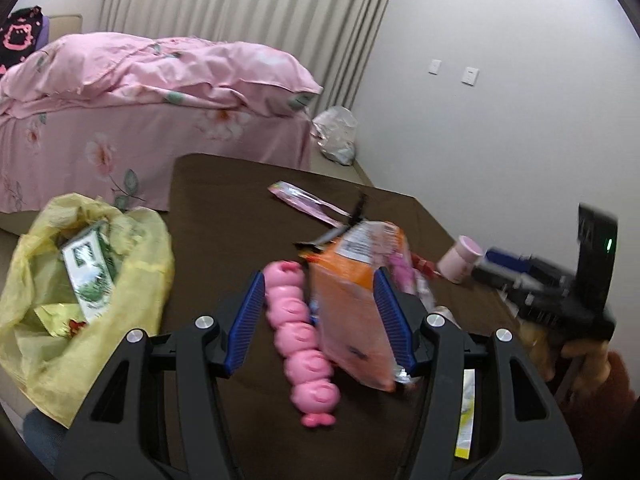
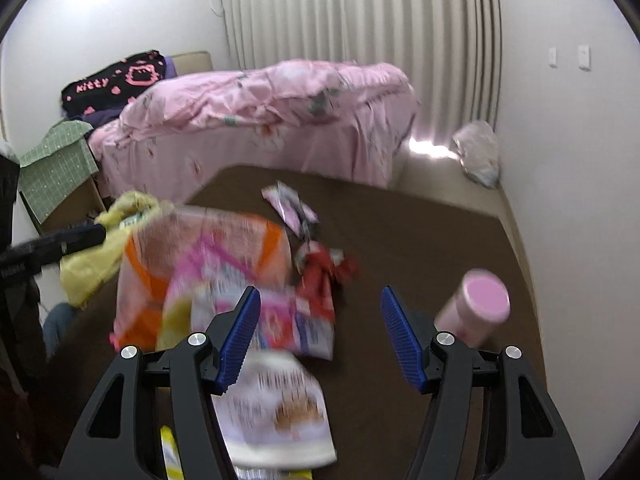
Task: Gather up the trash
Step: 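Move both tools back over the table toward the yellow snack packet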
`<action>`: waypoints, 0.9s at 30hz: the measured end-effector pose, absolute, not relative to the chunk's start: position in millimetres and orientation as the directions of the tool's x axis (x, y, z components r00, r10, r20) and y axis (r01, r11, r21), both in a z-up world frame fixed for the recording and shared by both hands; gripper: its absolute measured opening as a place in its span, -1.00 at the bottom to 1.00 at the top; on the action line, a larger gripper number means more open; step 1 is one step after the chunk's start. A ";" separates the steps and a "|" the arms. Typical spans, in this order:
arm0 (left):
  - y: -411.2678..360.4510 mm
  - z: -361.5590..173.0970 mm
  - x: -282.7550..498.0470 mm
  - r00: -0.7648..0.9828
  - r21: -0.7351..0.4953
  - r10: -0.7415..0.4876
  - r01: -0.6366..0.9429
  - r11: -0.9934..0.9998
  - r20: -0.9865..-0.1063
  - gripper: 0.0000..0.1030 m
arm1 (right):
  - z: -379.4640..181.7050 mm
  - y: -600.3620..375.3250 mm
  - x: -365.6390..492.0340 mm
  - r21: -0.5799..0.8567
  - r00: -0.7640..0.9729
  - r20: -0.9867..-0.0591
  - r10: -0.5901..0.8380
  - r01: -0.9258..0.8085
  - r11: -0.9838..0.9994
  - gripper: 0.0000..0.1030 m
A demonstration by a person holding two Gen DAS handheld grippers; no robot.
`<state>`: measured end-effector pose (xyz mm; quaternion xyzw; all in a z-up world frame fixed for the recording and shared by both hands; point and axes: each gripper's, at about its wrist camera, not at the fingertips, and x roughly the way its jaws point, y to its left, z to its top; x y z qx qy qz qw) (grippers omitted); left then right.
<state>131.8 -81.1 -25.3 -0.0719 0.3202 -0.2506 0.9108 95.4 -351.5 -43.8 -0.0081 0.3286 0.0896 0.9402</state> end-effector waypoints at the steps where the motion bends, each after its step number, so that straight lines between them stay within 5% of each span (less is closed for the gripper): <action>1: -86.4 -25.5 128.5 0.654 -0.309 -0.525 0.425 0.851 -0.545 0.04 | -49.3 -350.5 86.6 0.035 0.761 -0.629 0.158 -0.175 0.984 0.15; 10: -163.0 -42.9 86.1 0.437 -0.281 -0.666 0.665 0.692 -0.604 0.04 | -82.4 -389.3 17.0 0.062 0.732 -0.679 0.052 -0.013 0.998 0.15; 15: -201.9 -64.1 95.9 0.383 -0.279 -0.625 0.653 0.704 -0.680 0.04 | -88.4 -421.2 -11.1 0.167 0.732 -0.678 0.066 0.066 0.984 0.15; 19: -202.7 -89.5 114.9 0.353 -0.367 -0.591 0.528 0.766 -0.725 0.06 | -95.2 -418.1 -25.1 0.205 0.719 -0.683 0.126 0.023 0.979 0.15; 27: -201.9 -85.1 103.0 0.314 -0.371 -0.608 0.565 0.737 -0.730 0.06 | -102.8 -371.8 -35.1 0.207 0.660 -0.695 0.286 -0.196 0.958 0.15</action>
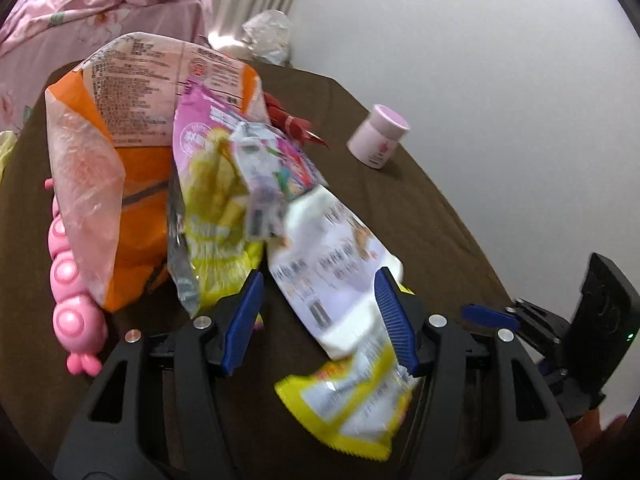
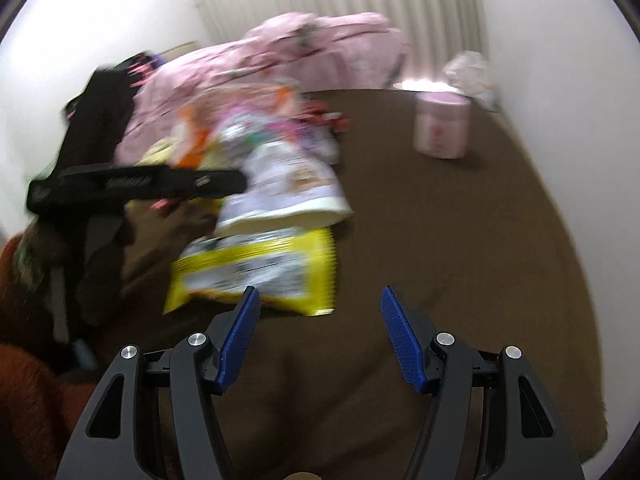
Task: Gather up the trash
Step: 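Move both tools back over the table toward the yellow snack packet, then grasp yellow snack packet with left gripper while right gripper grasps white cup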
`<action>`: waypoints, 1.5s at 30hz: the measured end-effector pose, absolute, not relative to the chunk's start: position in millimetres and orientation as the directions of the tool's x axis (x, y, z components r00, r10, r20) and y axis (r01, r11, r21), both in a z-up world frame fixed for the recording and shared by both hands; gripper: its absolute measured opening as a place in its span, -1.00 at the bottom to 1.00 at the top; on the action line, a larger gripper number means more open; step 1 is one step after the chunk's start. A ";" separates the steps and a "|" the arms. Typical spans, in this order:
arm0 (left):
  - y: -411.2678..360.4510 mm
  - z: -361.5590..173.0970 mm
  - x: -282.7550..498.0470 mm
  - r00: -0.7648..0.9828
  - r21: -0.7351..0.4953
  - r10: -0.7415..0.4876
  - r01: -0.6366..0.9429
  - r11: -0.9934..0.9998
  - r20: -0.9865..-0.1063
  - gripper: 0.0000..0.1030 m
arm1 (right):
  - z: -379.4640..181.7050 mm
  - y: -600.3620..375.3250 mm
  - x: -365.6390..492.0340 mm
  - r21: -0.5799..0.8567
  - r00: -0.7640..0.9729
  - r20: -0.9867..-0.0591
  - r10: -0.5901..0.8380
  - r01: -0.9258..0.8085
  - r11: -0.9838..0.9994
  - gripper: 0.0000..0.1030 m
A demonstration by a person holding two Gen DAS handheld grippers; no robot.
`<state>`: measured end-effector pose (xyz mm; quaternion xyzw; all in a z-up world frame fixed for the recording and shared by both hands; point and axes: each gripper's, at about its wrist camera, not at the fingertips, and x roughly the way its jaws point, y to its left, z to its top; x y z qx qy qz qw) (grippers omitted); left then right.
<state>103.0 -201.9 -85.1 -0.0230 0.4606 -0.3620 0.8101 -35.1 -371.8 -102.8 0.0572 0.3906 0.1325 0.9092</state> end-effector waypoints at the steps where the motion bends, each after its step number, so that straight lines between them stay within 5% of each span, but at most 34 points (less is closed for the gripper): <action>1: -199.2 -83.9 97.0 0.301 -0.365 -0.611 0.583 0.725 -0.732 0.06 | -102.2 -366.2 -34.5 0.160 0.662 -0.704 0.257 -0.205 0.966 0.15; 7: -199.5 -89.1 55.5 0.216 -0.304 -0.578 0.679 0.668 -0.787 0.06 | -91.9 -386.7 -26.1 0.123 0.705 -0.688 0.170 -0.118 0.985 0.15; 11: -203.1 -94.1 36.8 0.275 -0.194 -0.506 0.695 0.692 -0.818 -0.50 | -79.8 -409.3 -16.7 0.238 0.744 -0.636 0.206 -0.066 0.969 0.15; 12: -198.8 -91.2 34.3 0.268 -0.207 -0.517 0.697 0.687 -0.813 -0.86 | -78.2 -410.2 -13.2 0.255 0.745 -0.629 0.220 -0.070 0.964 0.15; 19: -154.6 -78.5 30.5 0.334 -0.186 -0.493 0.646 0.740 -0.803 -0.91 | -80.3 -387.4 27.5 0.258 0.703 -0.646 0.297 -0.165 0.952 0.15; 22: -130.7 -72.4 37.4 0.374 -0.203 -0.489 0.592 0.780 -0.788 -0.83 | -87.7 -381.0 55.4 0.310 0.664 -0.655 0.361 -0.200 0.930 0.15; 24: -118.9 -68.1 39.3 0.397 -0.216 -0.493 0.566 0.795 -0.774 -0.41 | -93.9 -376.5 70.2 0.313 0.645 -0.669 0.370 -0.207 0.927 0.15; 26: -111.4 -64.8 42.1 0.410 -0.238 -0.505 0.548 0.802 -0.759 -0.29 | -102.8 -370.1 87.8 0.299 0.610 -0.699 0.374 -0.225 0.927 0.15; 30: -106.6 -58.9 44.2 0.428 -0.249 -0.518 0.542 0.803 -0.741 -0.16 | -112.8 -360.1 99.9 0.375 0.510 -0.719 0.472 -0.287 0.882 0.17; 36: -133.9 -65.4 53.5 0.404 -0.257 -0.543 0.575 0.776 -0.736 -0.06 | -96.9 -361.5 71.3 0.301 0.595 -0.683 0.424 -0.300 0.905 -0.12; 40: -158.1 -66.5 52.0 0.353 -0.266 -0.592 0.649 0.713 -0.725 0.03 | -83.4 -394.4 52.3 0.363 0.671 -0.620 0.407 -0.215 0.907 -0.59; 45: -203.4 -70.8 44.9 0.270 -0.247 -0.642 0.763 0.597 -0.718 0.08 | -82.4 -433.6 28.8 0.346 0.714 -0.635 0.295 -0.079 0.935 -0.59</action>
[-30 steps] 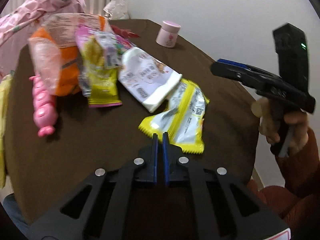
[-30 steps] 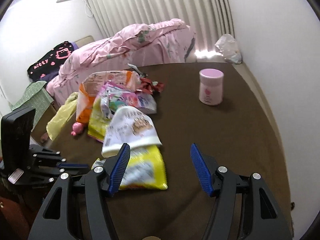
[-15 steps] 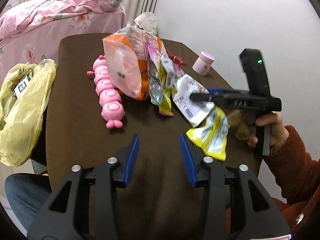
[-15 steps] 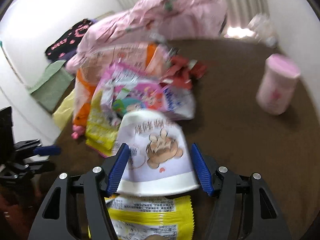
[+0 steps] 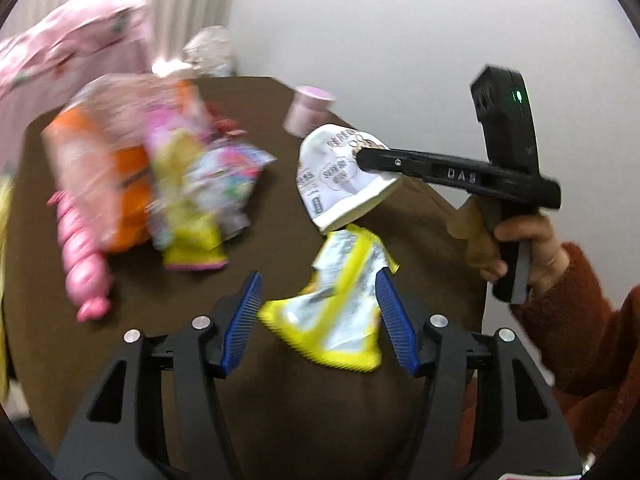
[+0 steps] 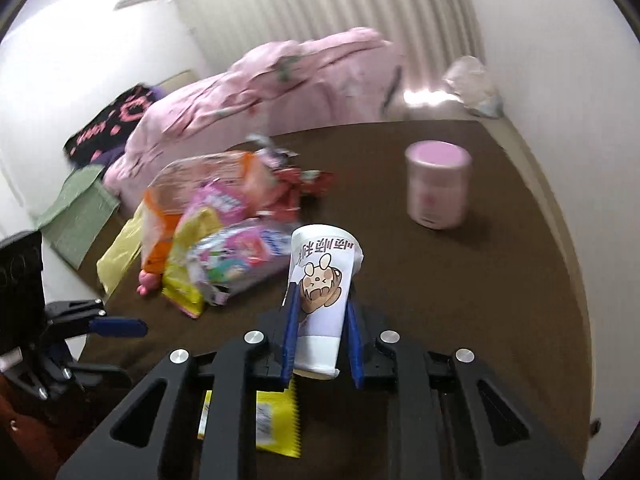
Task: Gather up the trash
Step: 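Grasp yellow snack packet with left gripper while right gripper grasps white cup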
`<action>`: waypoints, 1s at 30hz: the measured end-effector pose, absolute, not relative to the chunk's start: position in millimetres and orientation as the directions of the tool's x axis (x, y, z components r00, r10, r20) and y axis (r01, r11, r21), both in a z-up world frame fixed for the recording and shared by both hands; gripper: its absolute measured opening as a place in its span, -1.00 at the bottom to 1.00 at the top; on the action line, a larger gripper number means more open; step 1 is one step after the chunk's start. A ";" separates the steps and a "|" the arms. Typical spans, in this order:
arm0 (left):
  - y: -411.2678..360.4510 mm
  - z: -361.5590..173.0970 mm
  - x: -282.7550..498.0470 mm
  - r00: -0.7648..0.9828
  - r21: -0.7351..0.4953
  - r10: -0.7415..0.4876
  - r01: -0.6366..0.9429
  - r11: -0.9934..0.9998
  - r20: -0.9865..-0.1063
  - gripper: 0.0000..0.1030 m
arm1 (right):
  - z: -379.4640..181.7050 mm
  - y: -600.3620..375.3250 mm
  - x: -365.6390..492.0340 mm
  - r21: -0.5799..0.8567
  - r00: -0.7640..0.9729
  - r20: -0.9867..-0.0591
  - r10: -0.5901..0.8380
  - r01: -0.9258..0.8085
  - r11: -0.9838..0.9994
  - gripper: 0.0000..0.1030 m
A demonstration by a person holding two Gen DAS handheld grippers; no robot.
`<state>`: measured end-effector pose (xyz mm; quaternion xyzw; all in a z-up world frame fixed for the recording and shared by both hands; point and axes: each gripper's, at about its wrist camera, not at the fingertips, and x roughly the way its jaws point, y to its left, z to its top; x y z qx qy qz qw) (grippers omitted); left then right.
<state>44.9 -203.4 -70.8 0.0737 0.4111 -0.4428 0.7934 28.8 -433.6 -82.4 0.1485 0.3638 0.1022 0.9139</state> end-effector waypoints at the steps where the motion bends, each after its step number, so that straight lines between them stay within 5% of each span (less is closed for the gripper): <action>1: -217.5 -74.6 44.2 0.262 -0.210 -0.625 0.789 0.578 -0.735 0.08 | -85.0 -441.6 23.4 0.353 0.713 -0.640 0.287 -0.058 0.934 -0.59; 9: -250.2 -91.9 27.7 0.306 -0.044 -0.526 0.834 0.550 -0.793 -0.01 | -101.9 -465.4 -5.0 0.401 0.707 -0.651 0.278 0.008 0.916 -0.40; 11: -247.2 -96.0 30.3 0.346 0.001 -0.482 0.813 0.582 -0.805 -0.23 | -102.9 -462.7 -8.9 0.369 0.714 -0.652 0.255 0.005 0.929 0.08; 17: -206.5 -103.3 69.8 0.396 -0.058 -0.400 0.648 0.760 -0.827 -0.28 | -90.7 -447.0 -18.4 0.236 0.709 -0.671 0.216 -0.072 0.969 0.10; 24: -188.0 -81.6 68.3 0.322 -0.216 -0.571 0.700 0.681 -0.755 -0.09 | -79.0 -456.9 9.1 0.202 0.738 -0.629 0.244 -0.148 0.968 0.10; 30: -232.2 -65.4 44.6 0.314 -0.027 -0.632 0.883 0.469 -0.708 -0.03 | -109.6 -465.8 30.7 0.232 0.651 -0.711 0.264 -0.137 0.963 0.10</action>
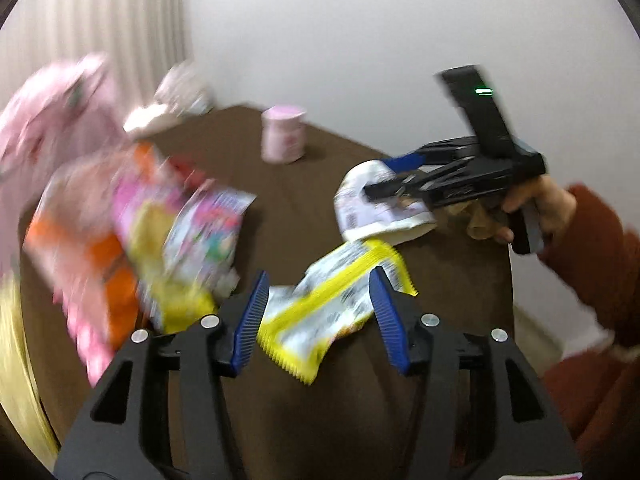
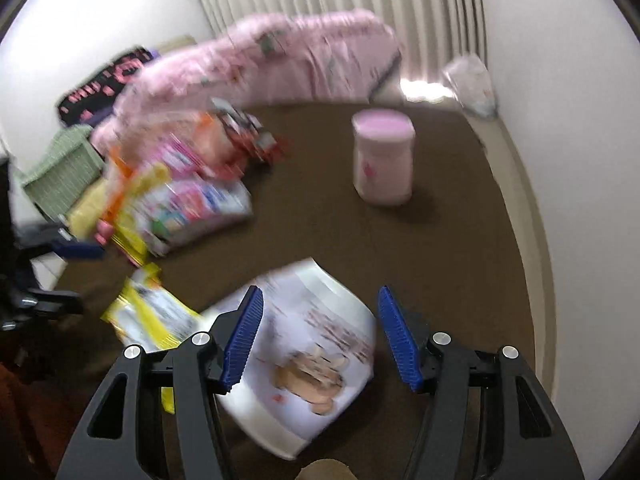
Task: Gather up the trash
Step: 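Grasp yellow snack packet with left gripper while right gripper grasps white cup, then carry yellow packet with left gripper and white cup with right gripper to the bag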
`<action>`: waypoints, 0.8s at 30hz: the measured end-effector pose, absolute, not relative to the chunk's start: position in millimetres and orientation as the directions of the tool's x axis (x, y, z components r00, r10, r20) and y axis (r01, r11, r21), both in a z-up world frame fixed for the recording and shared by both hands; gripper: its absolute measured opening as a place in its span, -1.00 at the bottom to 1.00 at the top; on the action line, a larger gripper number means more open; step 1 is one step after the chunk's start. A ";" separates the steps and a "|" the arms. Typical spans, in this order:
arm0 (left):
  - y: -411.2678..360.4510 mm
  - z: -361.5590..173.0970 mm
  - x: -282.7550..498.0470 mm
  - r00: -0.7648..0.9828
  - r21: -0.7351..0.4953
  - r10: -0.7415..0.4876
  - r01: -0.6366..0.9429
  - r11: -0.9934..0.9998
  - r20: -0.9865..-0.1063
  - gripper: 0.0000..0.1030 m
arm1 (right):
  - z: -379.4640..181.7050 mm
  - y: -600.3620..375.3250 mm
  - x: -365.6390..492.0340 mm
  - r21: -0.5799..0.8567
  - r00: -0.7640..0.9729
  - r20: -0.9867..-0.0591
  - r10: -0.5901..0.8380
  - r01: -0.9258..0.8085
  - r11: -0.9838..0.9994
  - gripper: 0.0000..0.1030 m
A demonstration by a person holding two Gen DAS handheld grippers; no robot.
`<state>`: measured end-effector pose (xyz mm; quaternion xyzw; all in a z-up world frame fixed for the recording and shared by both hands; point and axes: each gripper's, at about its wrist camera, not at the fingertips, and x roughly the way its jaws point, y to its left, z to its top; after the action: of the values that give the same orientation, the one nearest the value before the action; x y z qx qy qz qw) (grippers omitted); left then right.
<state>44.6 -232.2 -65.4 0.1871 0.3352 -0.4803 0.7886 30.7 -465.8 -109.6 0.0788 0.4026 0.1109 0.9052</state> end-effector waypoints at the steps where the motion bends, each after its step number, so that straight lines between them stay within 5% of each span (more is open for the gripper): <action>1: -239.3 -66.1 44.8 0.295 -0.028 -0.634 0.894 0.446 -0.715 -0.02 | -111.9 -468.6 25.7 0.266 0.646 -0.710 0.281 -0.124 0.956 0.10; 11: -237.8 -95.0 50.8 0.193 -0.123 -0.573 0.877 0.465 -0.796 -0.02 | -118.9 -468.2 -23.4 0.347 0.673 -0.695 0.253 0.006 0.938 0.10; 15: -230.2 -96.7 33.8 0.250 -0.052 -0.535 0.873 0.486 -0.807 -0.05 | -121.2 -469.4 -23.6 0.375 0.667 -0.693 0.273 0.011 0.927 0.10; 20: -225.5 -95.6 40.2 0.283 -0.055 -0.511 0.833 0.550 -0.812 -0.69 | -105.5 -463.3 -28.5 0.367 0.703 -0.656 0.273 -0.018 0.930 -0.16; 24: -218.2 -89.2 44.3 0.286 -0.093 -0.536 0.814 0.573 -0.794 -0.91 | -86.2 -450.1 -30.8 0.284 0.736 -0.638 0.227 -0.049 0.958 -0.20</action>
<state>44.3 -218.2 -89.2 0.1679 0.4142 -0.4304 0.7842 -30.8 -450.1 -86.2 0.1250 0.3558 0.0748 0.9231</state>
